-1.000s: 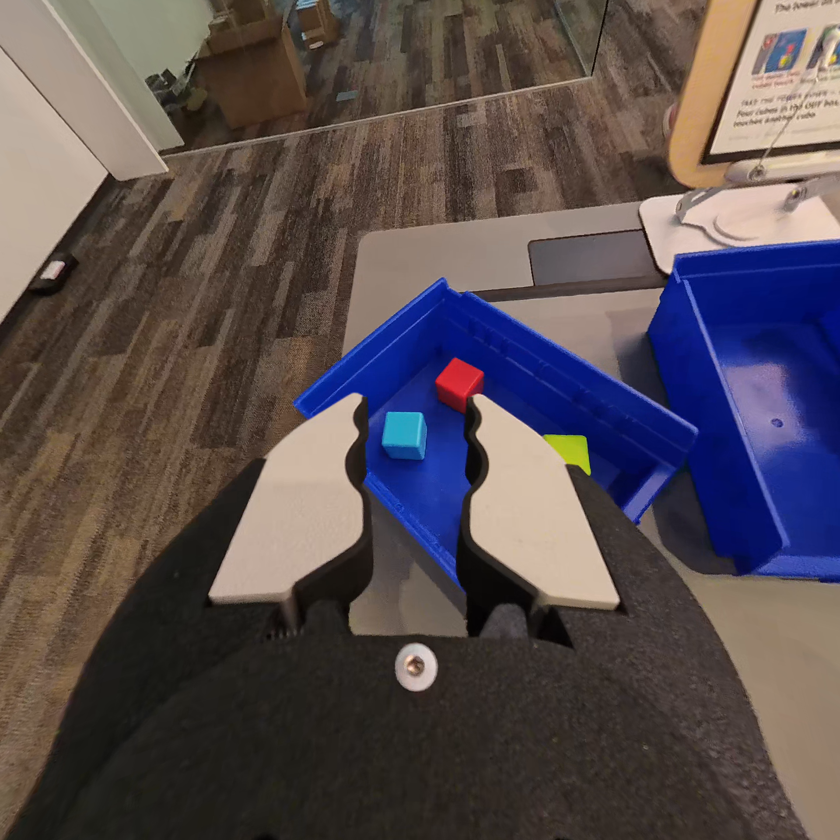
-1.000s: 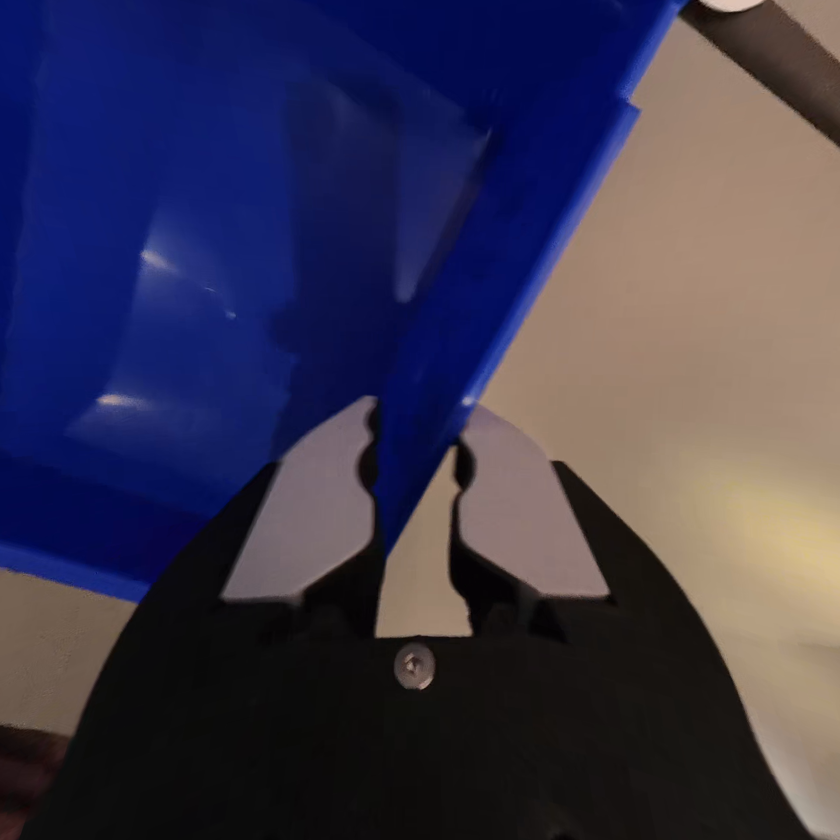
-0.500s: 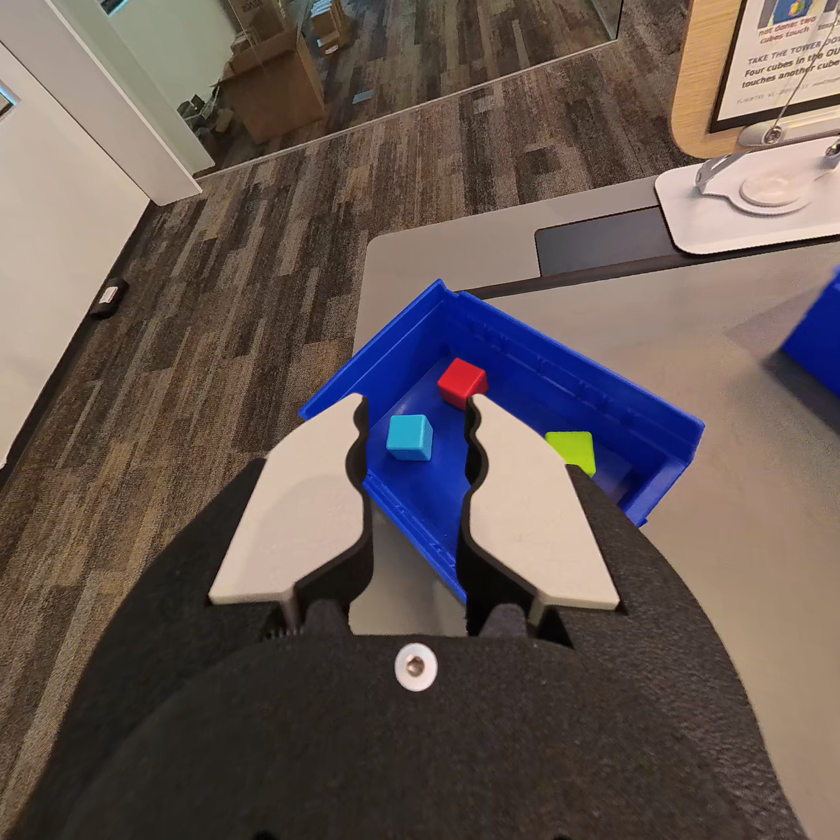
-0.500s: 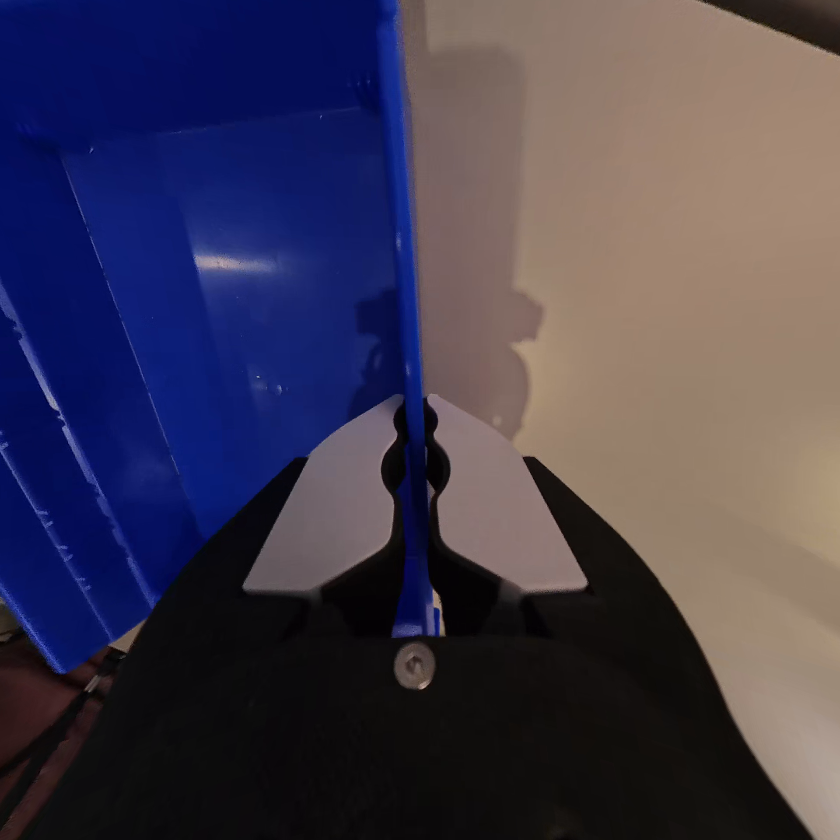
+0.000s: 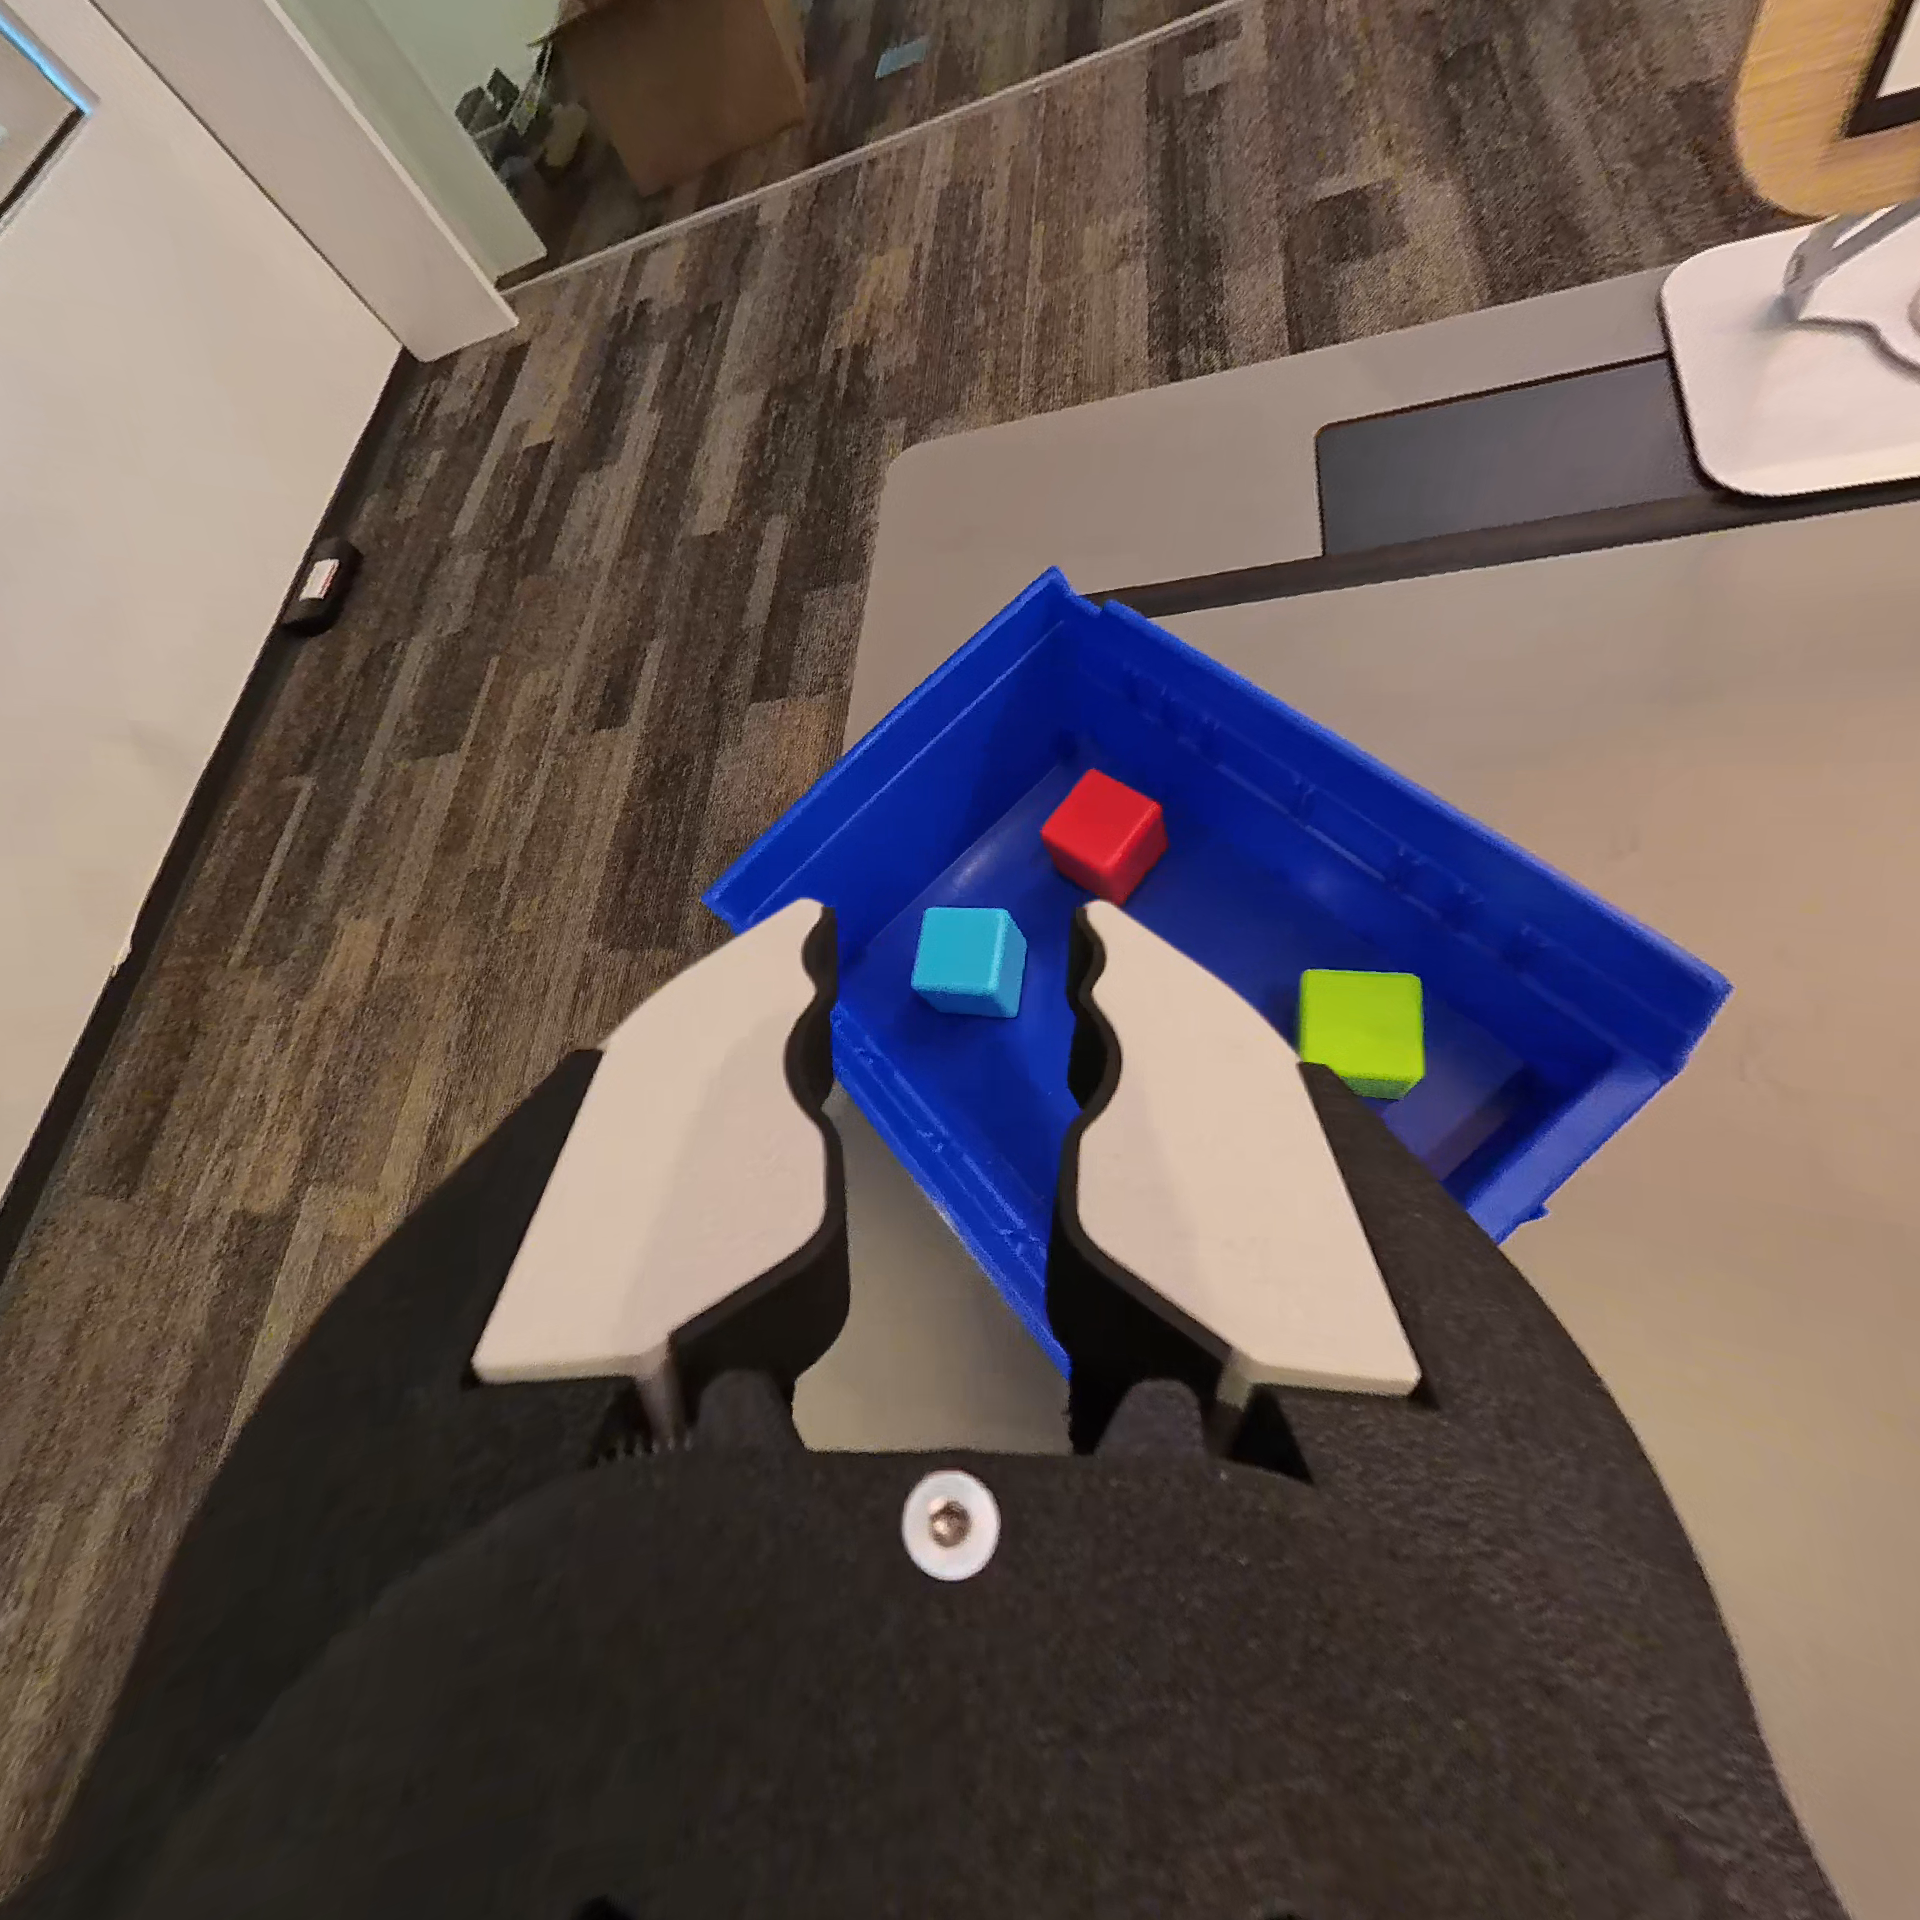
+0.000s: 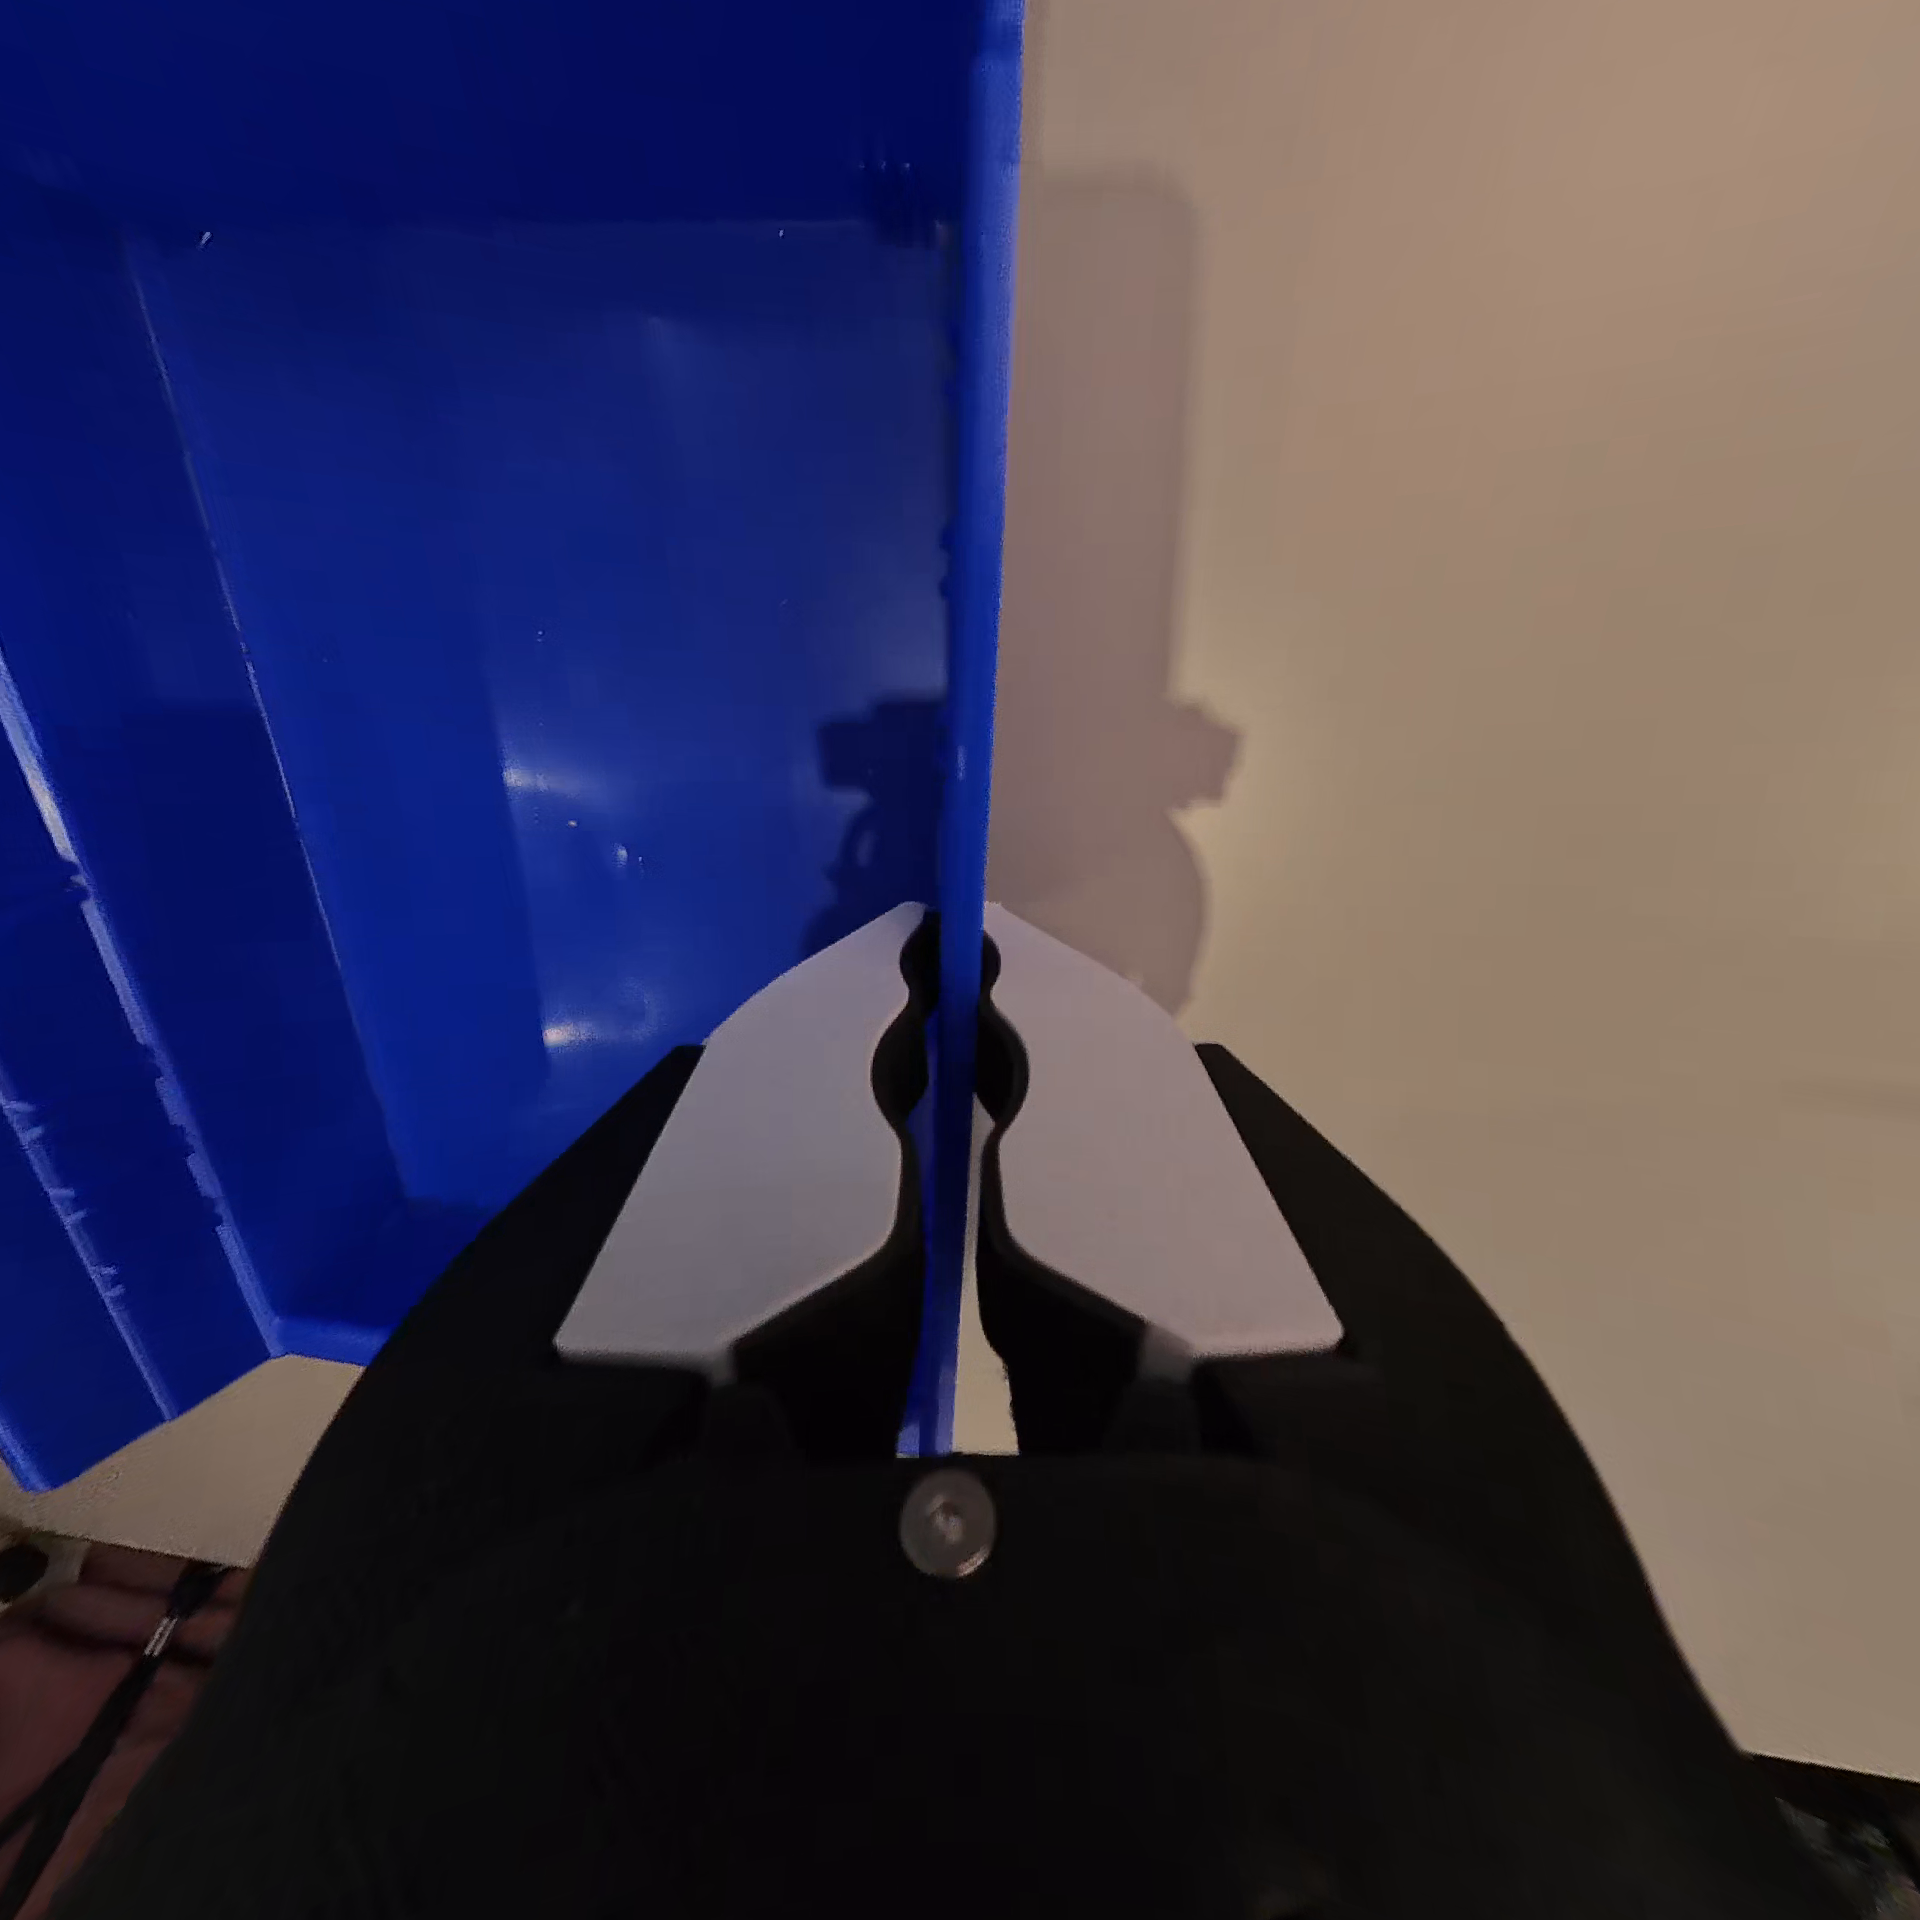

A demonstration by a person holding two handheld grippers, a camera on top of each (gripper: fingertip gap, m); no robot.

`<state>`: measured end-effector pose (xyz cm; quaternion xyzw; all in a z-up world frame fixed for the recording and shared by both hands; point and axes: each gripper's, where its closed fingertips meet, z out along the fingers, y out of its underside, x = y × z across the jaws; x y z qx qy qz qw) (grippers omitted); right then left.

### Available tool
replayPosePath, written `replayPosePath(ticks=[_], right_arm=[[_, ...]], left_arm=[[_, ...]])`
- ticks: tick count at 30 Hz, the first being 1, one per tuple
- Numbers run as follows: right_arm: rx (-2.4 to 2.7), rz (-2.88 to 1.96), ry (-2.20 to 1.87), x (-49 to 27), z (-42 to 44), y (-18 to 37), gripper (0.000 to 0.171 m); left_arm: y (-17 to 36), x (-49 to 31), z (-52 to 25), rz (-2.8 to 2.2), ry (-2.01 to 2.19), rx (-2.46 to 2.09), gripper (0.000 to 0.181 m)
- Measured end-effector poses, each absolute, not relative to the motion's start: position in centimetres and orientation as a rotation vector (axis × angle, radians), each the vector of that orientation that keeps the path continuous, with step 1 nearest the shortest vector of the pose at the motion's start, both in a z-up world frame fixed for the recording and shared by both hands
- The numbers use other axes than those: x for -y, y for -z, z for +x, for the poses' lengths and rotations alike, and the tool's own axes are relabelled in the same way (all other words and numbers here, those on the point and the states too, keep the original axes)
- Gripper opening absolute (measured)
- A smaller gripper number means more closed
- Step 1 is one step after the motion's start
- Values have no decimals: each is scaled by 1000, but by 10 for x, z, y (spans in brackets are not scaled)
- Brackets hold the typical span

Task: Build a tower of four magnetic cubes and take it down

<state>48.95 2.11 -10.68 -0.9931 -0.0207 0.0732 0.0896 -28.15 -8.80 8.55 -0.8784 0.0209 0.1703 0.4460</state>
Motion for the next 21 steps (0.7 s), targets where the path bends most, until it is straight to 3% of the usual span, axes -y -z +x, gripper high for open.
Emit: replayPosePath(ticks=[5, 7, 10, 21], right_arm=[[56, -2888, -219, -21, 506, 106, 7], [72, -2834, -159, -24, 510, 101, 32], [68, -2668, -58, -33, 515, 75, 50], [161, -2054, -53, -30, 442, -87, 50]], left_arm=[[-75, 96, -304, -2223, -426, 40, 53], [-67, 102, -319, -2256, -408, 103, 60], [-45, 111, -333, -2337, -268, 198, 74], [35, 107, -361, -2625, -148, 357, 70]])
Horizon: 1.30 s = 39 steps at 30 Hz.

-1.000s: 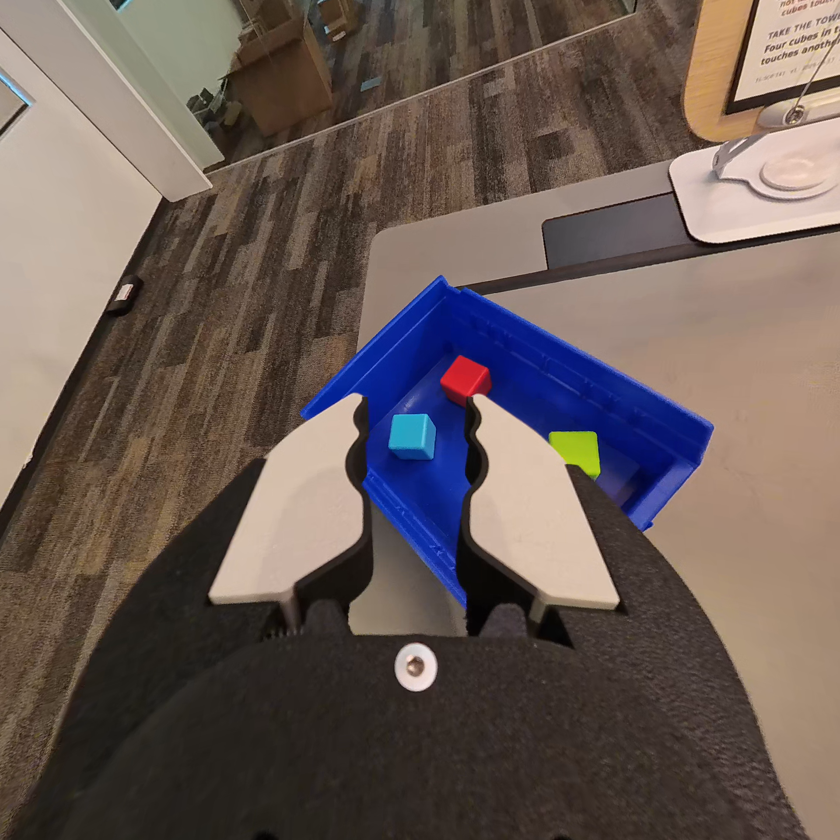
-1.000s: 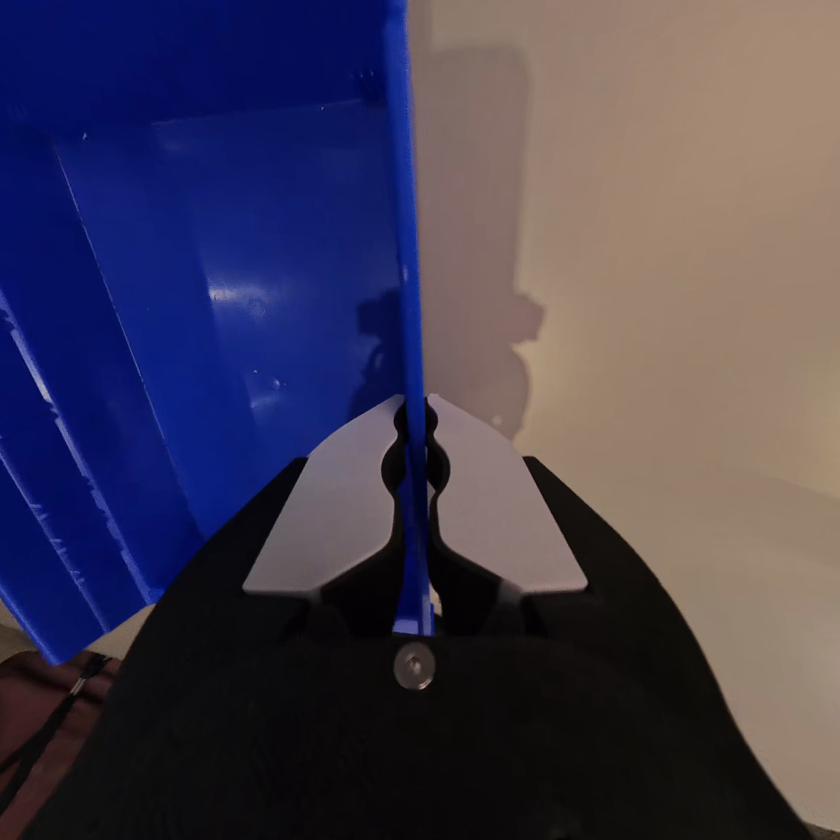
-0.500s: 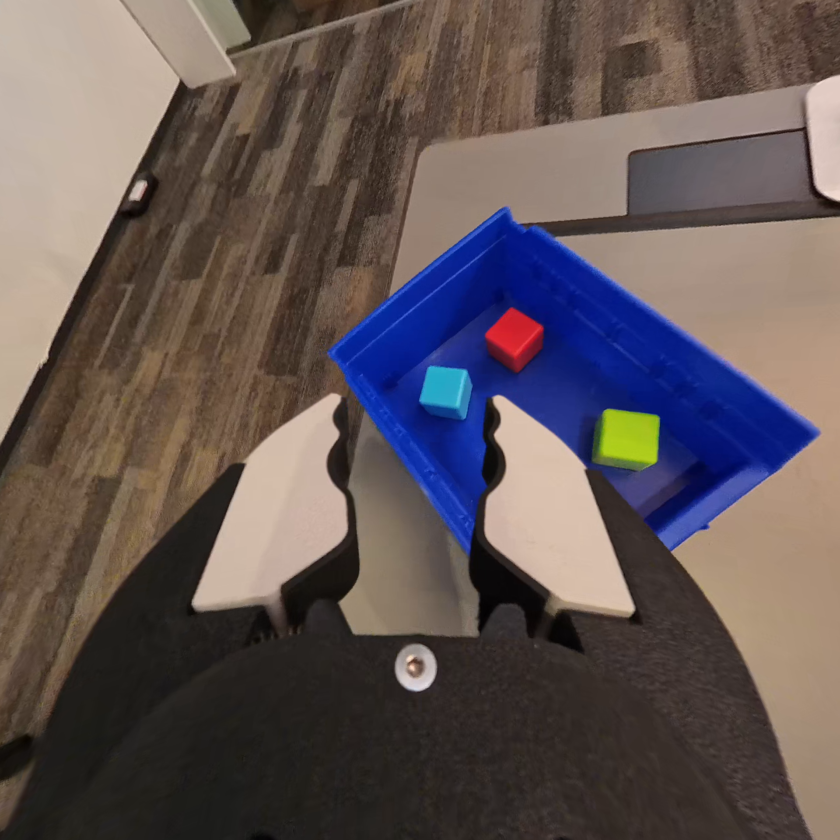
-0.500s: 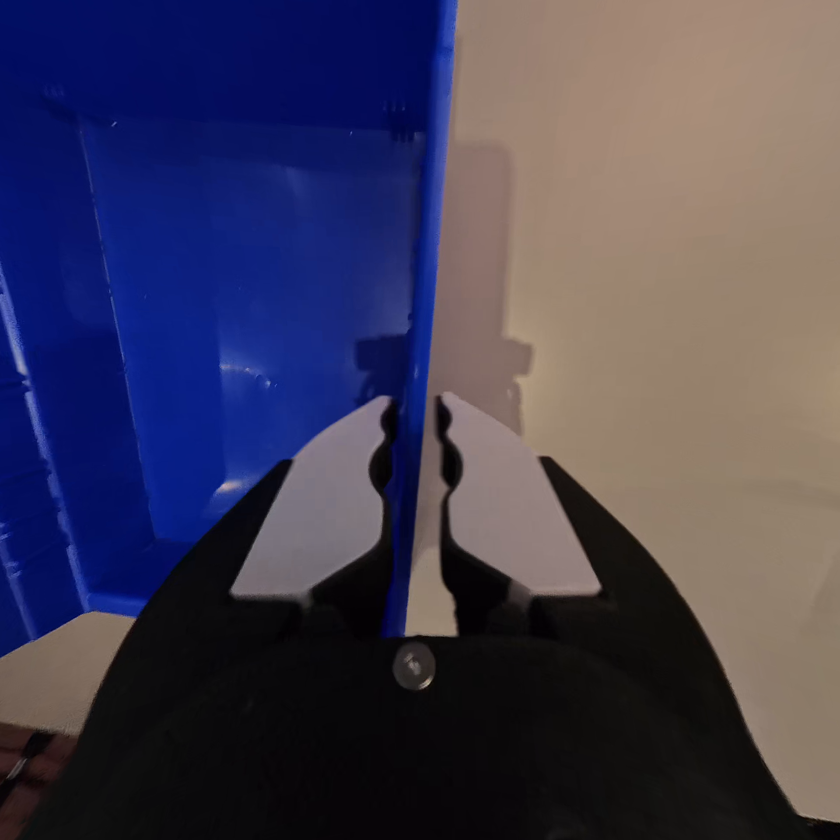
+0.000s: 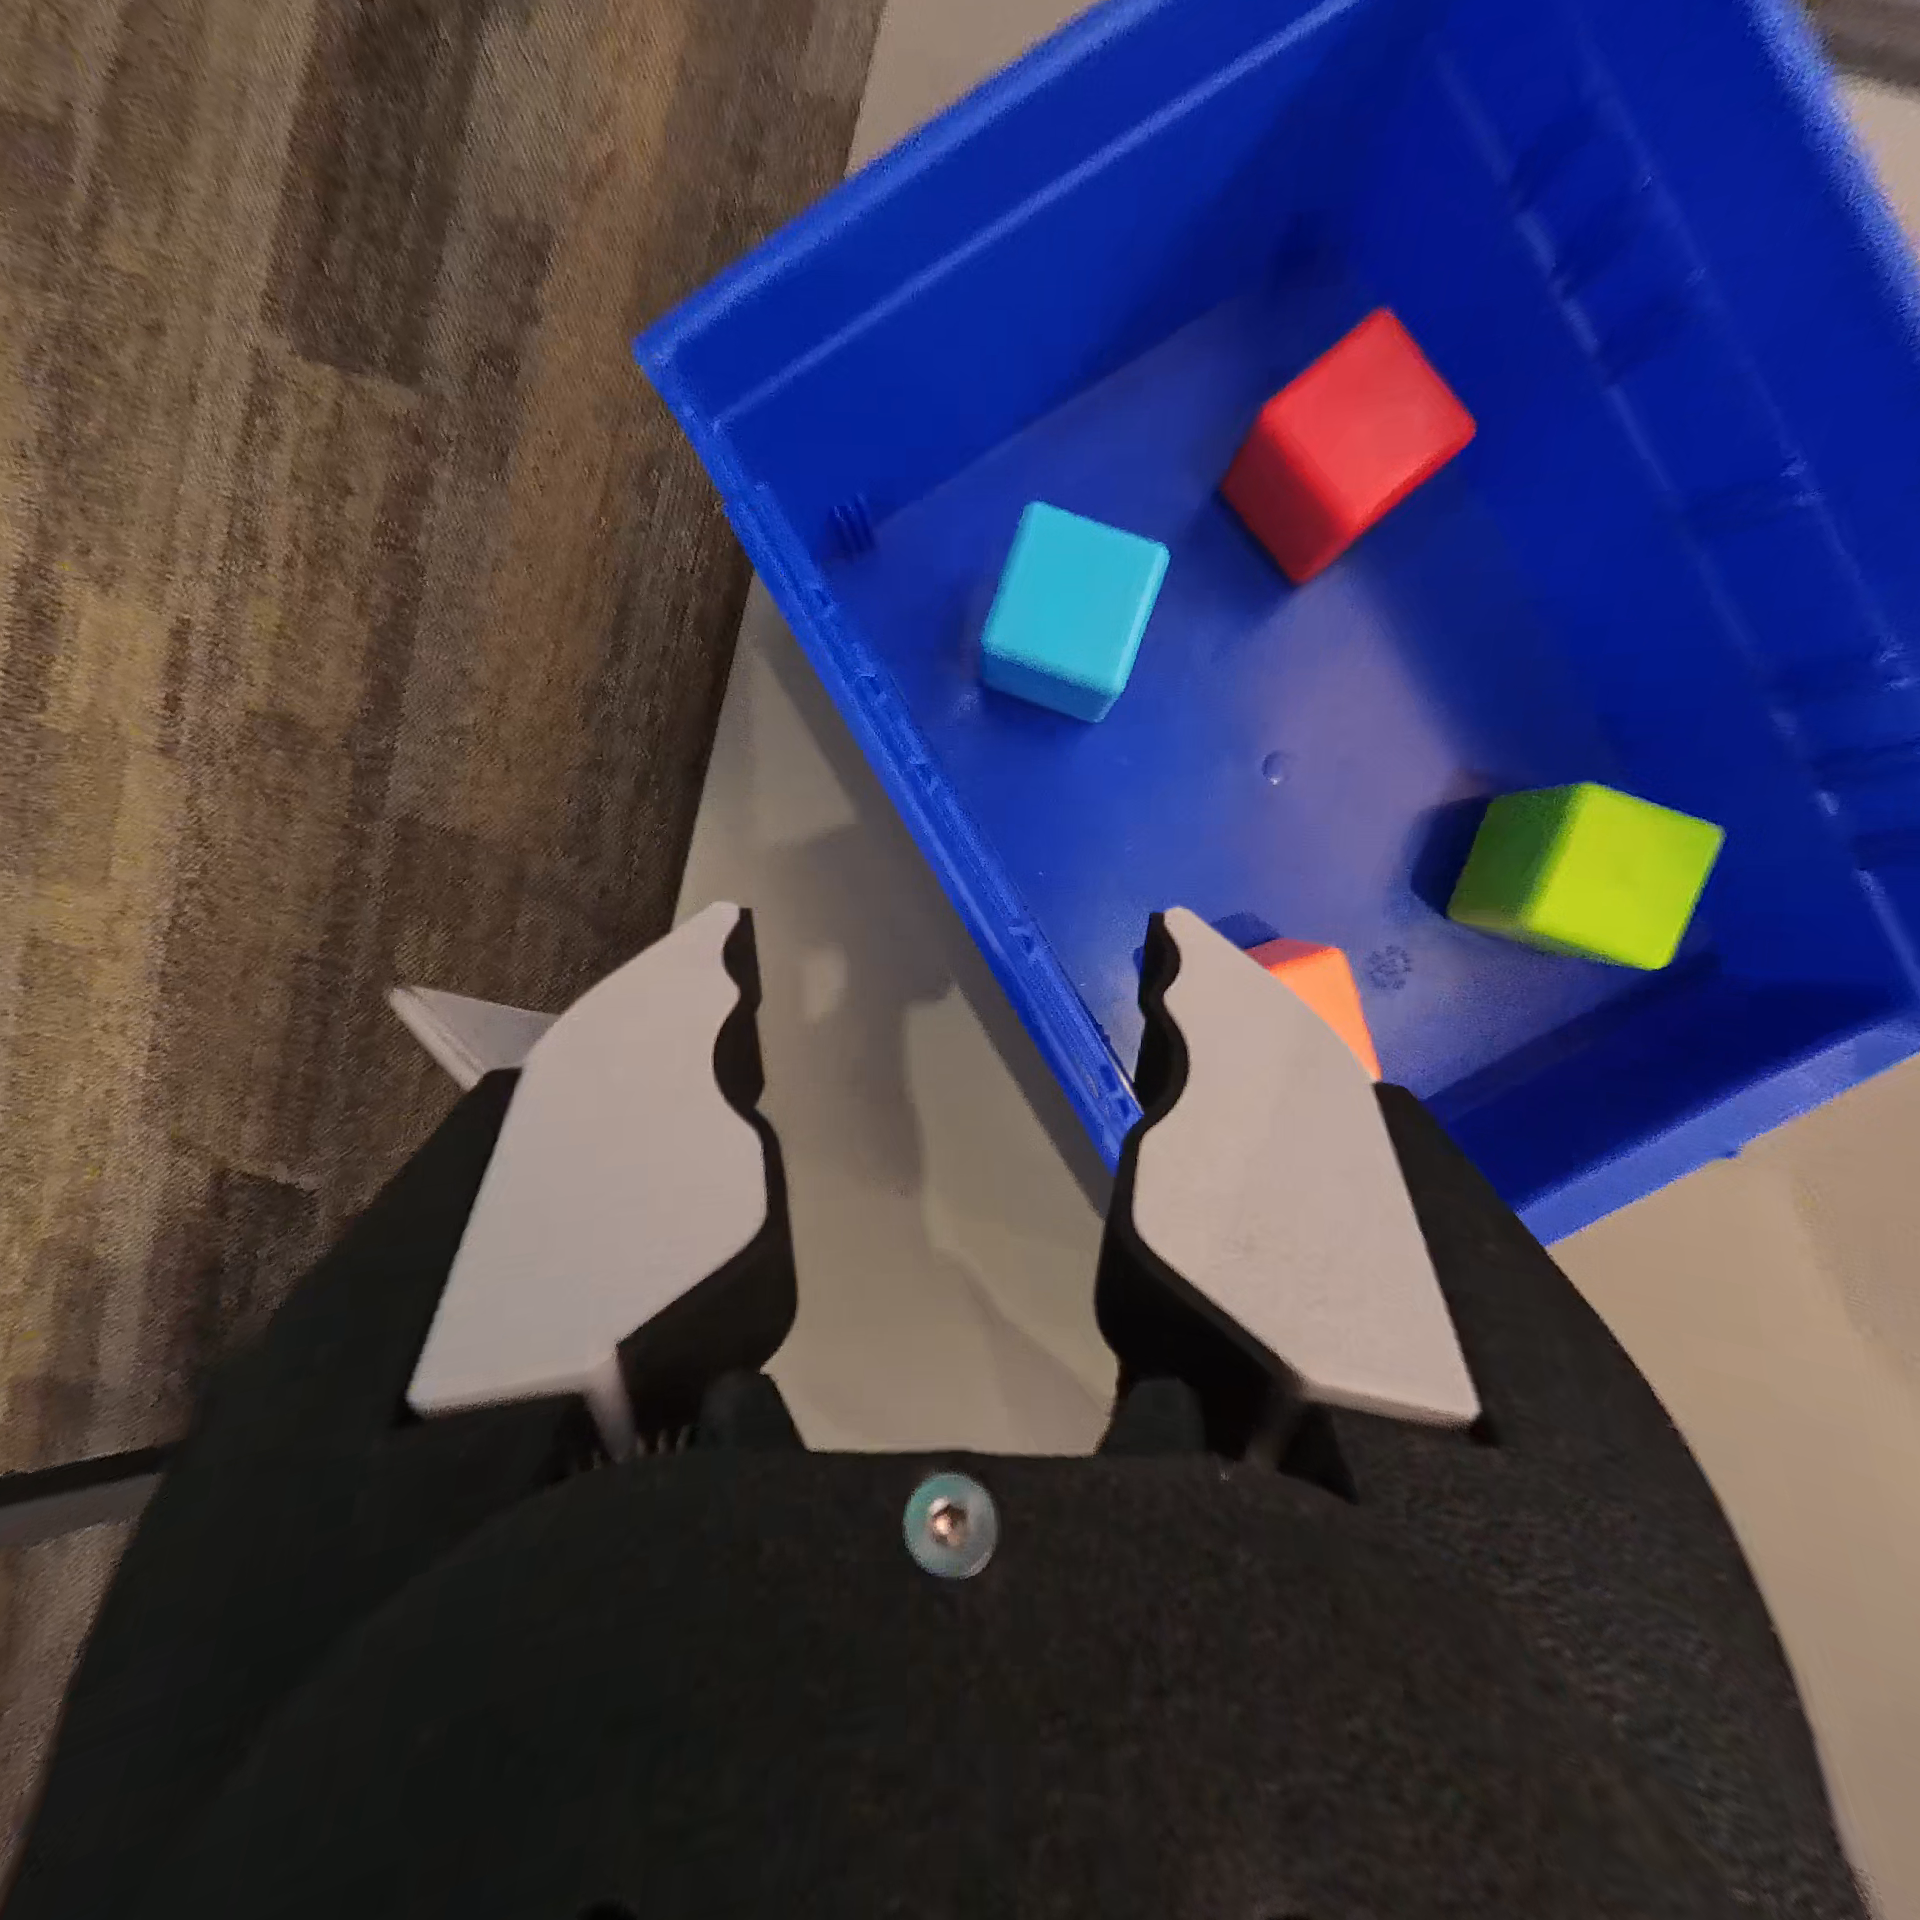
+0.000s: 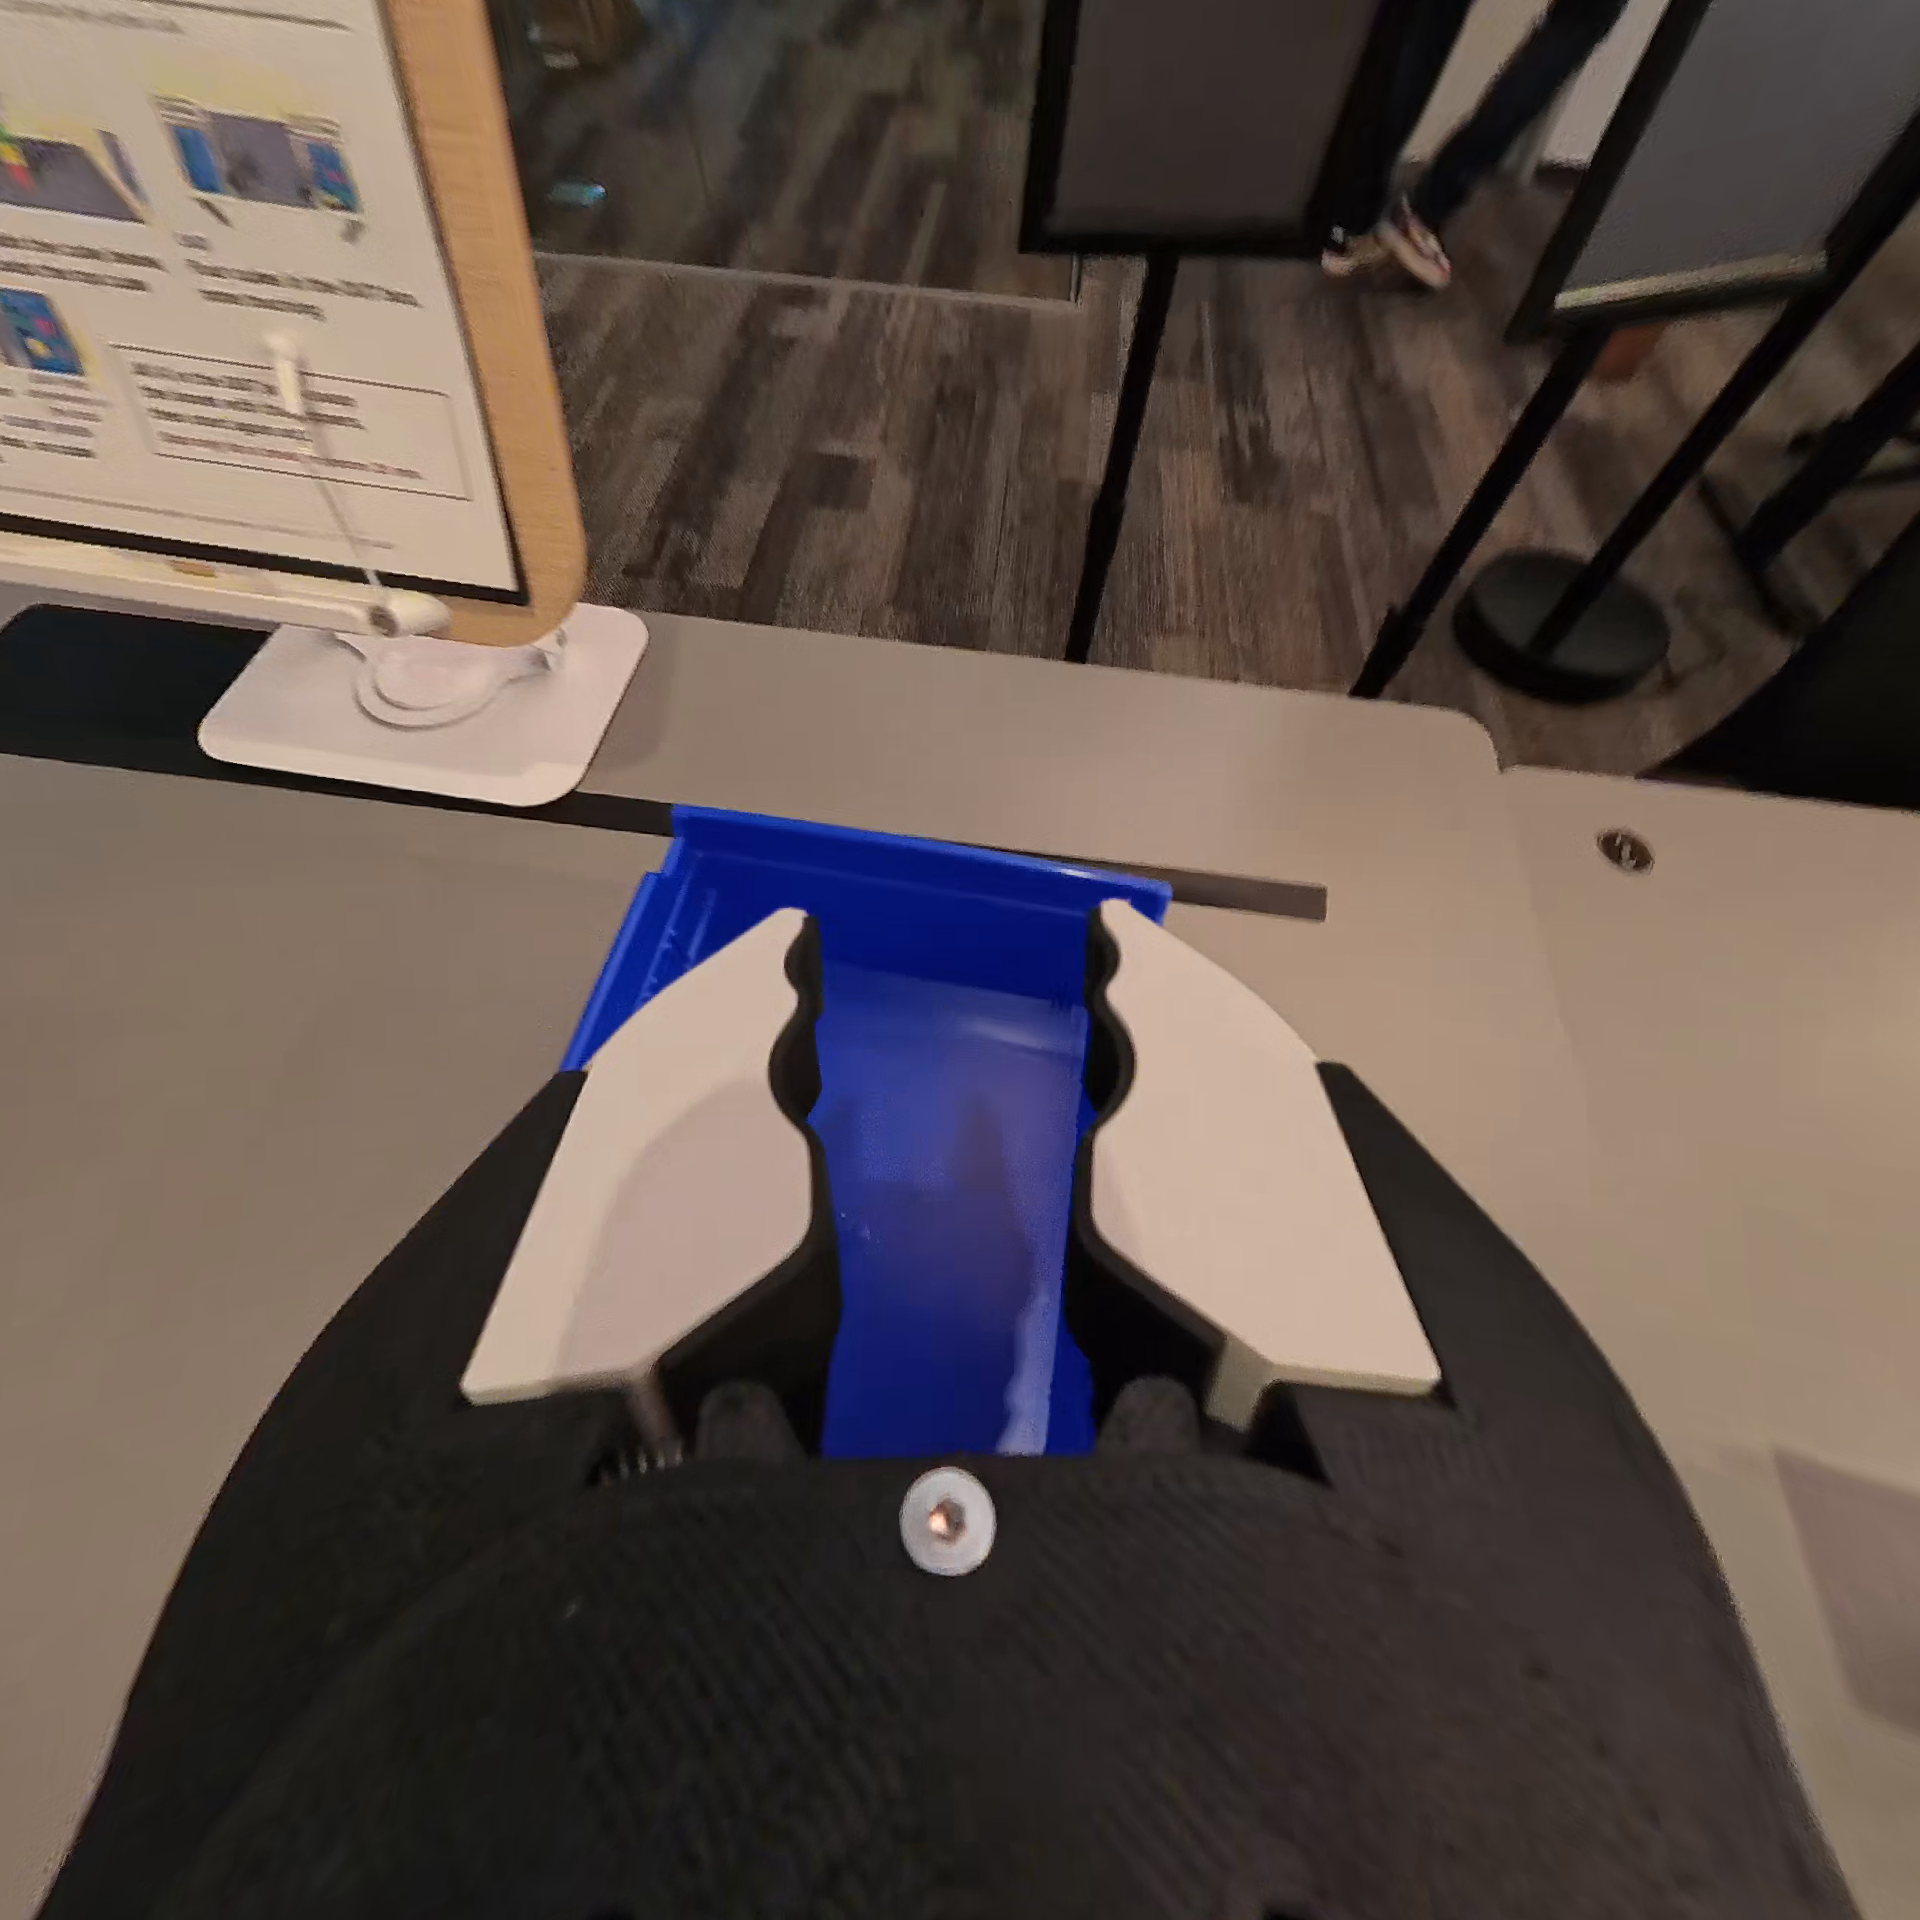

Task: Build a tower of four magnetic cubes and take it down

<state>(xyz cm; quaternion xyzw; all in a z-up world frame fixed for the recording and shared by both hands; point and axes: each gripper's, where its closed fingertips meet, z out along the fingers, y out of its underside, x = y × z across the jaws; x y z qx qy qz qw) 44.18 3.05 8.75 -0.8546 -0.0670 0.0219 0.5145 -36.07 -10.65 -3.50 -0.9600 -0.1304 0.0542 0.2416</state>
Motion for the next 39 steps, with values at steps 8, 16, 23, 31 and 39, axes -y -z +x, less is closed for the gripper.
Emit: replayPosePath(ticks=[8, 16, 23, 31, 39], right_arm=[[352, -1992, 197, -17, 414, -93, 48], [427, -2030, 150, -20, 396, -79, 47], [503, -2091, 160, -28, 382, -59, 46], [580, -2169, 180, -37, 369, -32, 45], [608, -2243, 195, -42, 369, -9, 45]], left_arm=[[89, 108, -352, -2893, -122, 328, 66], [114, 112, -341, -3058, -113, 230, 47], [113, 67, -337, -2935, -168, 29, 28], [113, 21, -323, -2834, -303, -296, 27], [113, 14, -316, -2782, -179, -402, 25]])
